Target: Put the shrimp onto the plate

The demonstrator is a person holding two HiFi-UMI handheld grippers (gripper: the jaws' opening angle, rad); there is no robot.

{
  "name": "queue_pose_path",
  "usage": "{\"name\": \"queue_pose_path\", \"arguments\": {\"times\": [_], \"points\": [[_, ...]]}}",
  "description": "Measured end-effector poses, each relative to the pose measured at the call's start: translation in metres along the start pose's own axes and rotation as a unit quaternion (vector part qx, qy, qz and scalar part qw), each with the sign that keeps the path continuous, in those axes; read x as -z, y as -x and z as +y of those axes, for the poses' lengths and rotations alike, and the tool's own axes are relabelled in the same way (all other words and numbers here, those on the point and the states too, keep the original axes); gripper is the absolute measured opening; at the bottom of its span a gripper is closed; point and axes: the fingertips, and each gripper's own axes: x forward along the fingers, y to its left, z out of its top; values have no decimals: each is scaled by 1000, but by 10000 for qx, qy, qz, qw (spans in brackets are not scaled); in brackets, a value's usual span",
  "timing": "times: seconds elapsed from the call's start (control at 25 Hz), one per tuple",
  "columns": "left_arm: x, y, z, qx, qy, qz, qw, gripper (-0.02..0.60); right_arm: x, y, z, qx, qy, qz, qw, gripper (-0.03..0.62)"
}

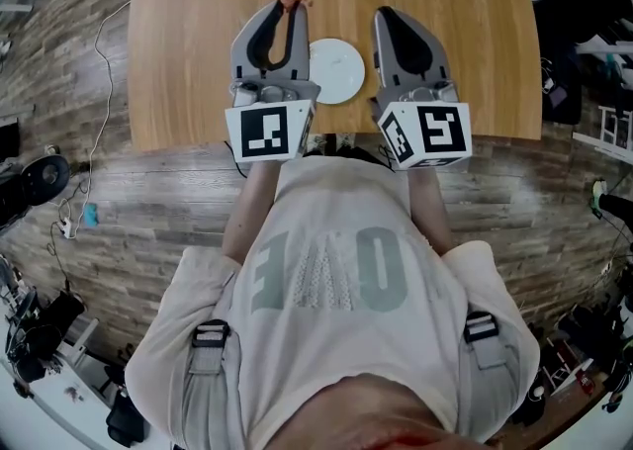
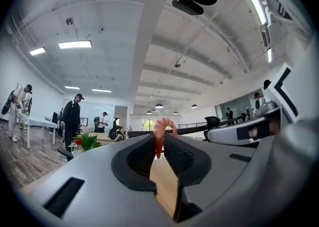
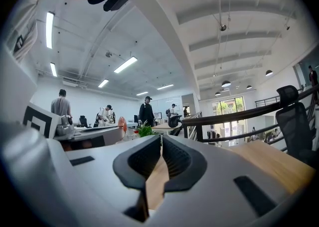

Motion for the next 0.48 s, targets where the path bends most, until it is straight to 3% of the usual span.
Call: {"name": "queue_pose_path", "arguments": {"times": [0.2, 0.48], "points": [[33, -8, -6, 178, 120, 556, 9982, 58, 6, 3, -2, 71, -57, 71, 9999, 26], [91, -9, -20, 486, 51, 1415, 9887, 58, 12, 18, -10, 290, -113, 151, 9994, 26]]}}
